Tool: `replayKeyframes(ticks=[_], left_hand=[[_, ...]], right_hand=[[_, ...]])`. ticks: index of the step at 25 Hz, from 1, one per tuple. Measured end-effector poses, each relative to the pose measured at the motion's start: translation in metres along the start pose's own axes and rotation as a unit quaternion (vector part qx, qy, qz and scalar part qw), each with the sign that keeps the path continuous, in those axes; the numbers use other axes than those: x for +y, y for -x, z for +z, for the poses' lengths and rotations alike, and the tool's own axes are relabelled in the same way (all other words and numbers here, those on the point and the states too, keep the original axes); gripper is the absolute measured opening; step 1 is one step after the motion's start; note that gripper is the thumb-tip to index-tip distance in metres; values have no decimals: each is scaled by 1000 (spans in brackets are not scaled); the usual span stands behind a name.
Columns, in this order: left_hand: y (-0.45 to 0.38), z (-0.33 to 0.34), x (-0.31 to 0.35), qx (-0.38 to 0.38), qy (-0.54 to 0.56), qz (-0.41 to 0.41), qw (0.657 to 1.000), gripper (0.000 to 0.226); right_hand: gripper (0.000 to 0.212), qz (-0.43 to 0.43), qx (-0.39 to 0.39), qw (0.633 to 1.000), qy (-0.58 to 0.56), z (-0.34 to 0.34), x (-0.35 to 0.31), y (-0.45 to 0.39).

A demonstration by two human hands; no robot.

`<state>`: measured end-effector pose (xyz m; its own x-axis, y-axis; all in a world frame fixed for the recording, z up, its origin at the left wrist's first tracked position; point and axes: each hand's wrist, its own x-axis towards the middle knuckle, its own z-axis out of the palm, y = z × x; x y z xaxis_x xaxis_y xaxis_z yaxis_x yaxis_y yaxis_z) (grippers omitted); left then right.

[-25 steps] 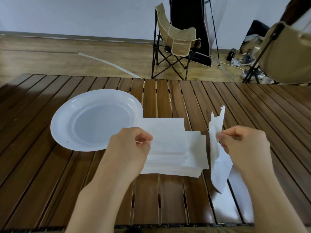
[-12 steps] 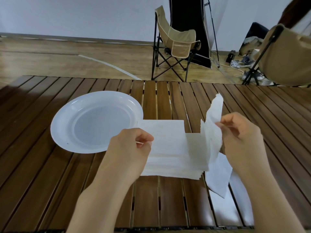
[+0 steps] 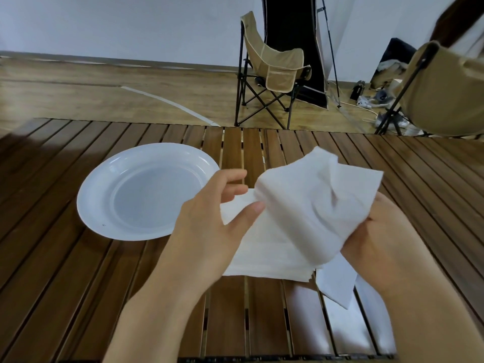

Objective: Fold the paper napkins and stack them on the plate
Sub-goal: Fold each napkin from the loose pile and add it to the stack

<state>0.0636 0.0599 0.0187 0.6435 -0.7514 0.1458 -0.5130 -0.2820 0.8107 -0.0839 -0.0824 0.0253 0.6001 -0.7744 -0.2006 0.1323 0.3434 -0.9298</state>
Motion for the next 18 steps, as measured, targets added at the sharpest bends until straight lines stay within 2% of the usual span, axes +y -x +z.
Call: replayKeyframes(ticks=[2,4,7,9,11,13,15,18], left_hand=[[0,1,2,-25,34,3,999,67],[1,1,3,-35,66,12,997,69],[0,-2,5,-38,101,52,993,59],[0,-3,6,-32,106,69,991,42],[-2,-3,7,10,81,85,993,23],[-3,-3,6,67,73,72,992,9],[-4,-3,3,102,88,51,990,8],[-4,-4,0,120,105,34,987,18]], right_hand=[[23,11,-26,999,24,3,4,-1],[26,18,-43,998,40,7,7,0],[25,34,-31,998,52,15,7,-2],[24,60,2,995,73,19,5,-2],[31,78,2,996,45,21,3,-2],[57,74,-55,996,3,20,2,-3],[67,77,-74,994,-11,18,2,-3],[65,5,-89,995,34,16,5,-4]])
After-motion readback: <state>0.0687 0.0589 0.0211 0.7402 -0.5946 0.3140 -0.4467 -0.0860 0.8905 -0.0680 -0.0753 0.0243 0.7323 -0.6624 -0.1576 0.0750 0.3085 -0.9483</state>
